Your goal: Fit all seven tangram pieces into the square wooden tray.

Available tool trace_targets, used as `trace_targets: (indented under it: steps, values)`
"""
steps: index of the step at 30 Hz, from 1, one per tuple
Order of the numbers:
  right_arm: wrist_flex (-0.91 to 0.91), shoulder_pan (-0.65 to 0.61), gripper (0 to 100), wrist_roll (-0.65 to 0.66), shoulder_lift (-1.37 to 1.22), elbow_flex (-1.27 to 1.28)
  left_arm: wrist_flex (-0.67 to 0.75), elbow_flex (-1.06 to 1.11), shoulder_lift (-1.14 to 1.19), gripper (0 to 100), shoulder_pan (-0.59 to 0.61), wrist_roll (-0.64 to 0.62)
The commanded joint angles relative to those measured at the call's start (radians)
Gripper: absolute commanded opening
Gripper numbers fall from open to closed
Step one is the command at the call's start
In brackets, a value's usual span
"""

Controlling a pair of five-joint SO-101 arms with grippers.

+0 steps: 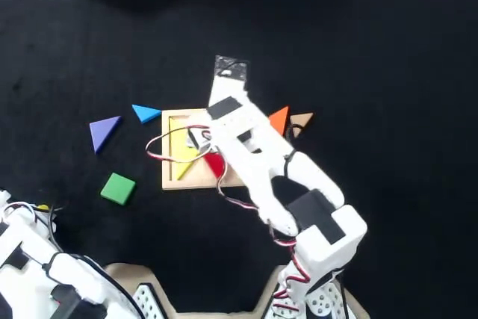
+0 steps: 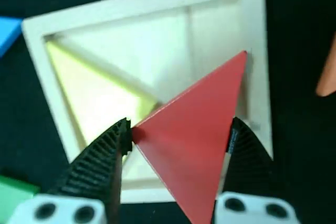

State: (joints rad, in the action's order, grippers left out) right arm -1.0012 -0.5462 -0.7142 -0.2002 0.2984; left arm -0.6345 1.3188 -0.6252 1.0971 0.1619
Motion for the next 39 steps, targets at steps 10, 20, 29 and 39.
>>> trace_targets:
  steps: [10, 20, 29, 39]
  values:
    - [0.046, -0.041, 15.6, -0.009, 0.067, 0.018, 0.012, -0.001, -0.018, 25, -0.035, 0.006]
    - [0.158, -0.058, 15.5, -0.089, 0.061, 0.064, 0.012, -0.001, -0.018, 25, -0.035, 0.006]
    - [0.146, -0.064, 15.9, -0.123, 0.067, 0.041, 0.012, -0.001, -0.018, 25, -0.035, 0.003]
    - [0.08, -0.08, 15.9, -0.54, 0.067, 0.05, 0.012, -0.001, -0.018, 25, -0.035, 0.003]
